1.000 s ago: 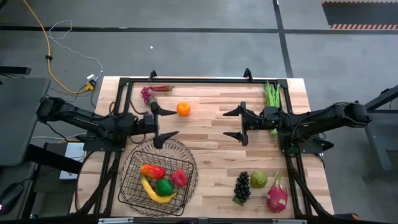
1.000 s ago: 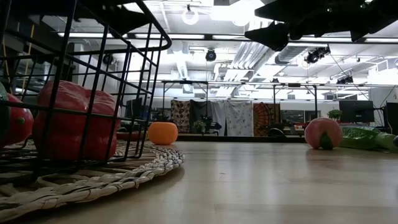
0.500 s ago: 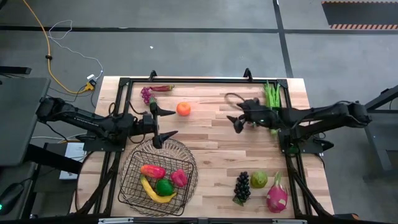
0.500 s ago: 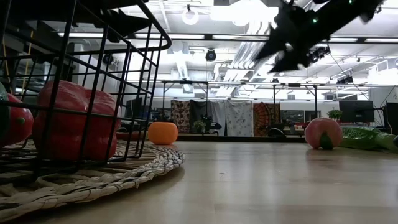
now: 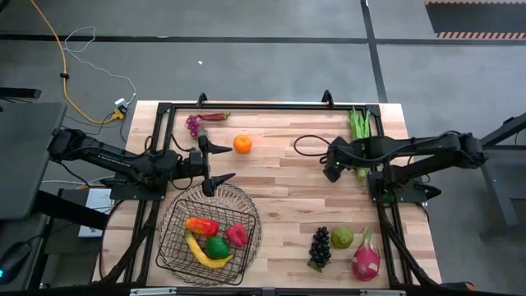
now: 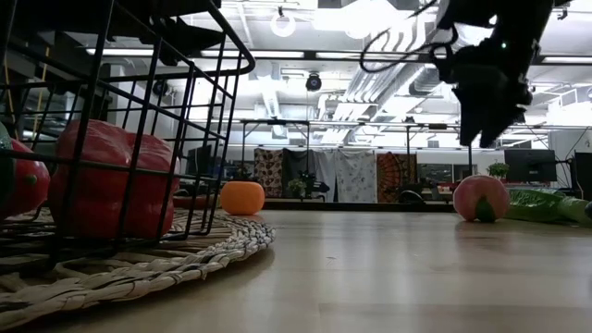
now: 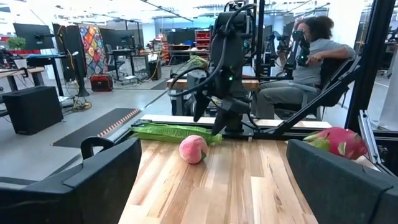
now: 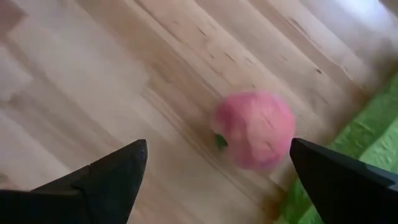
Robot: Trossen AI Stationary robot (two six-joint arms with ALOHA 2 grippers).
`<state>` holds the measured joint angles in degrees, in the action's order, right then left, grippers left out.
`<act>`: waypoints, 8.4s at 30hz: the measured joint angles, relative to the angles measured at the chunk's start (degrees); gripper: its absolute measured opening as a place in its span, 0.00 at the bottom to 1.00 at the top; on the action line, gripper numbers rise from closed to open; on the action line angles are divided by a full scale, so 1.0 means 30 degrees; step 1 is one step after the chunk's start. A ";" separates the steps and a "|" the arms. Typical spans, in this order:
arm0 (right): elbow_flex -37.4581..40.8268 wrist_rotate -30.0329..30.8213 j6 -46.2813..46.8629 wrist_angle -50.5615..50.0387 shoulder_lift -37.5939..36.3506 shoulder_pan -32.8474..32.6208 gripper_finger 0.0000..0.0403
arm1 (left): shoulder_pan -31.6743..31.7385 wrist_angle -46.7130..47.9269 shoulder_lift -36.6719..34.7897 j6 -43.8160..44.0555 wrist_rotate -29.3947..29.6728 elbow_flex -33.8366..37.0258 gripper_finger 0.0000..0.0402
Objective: Build produce basket
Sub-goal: Put the pink peach into the black wire basket, then put the orange into the black wire basket
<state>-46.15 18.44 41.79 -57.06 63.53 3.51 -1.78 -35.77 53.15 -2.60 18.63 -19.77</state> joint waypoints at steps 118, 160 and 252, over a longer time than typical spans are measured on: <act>-0.1938 -0.6224 -1.5112 2.9700 1.0365 -0.3240 0.79 | 0.0000 -0.0268 0.0015 0.0650 0.1669 -0.0015 0.97; -1.0966 -1.3872 -1.6300 2.8817 1.8746 -0.5829 0.86 | -0.0007 -0.0107 0.0011 0.0286 0.2012 -0.0015 0.97; 0.5929 -0.4692 -1.4070 3.3952 0.2208 -0.1168 0.98 | 0.2574 1.0979 0.3965 0.7856 0.6130 -0.4478 0.97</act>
<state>-28.36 4.36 -0.43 44.79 70.15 0.01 5.94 -2.84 65.04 20.97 37.02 -33.20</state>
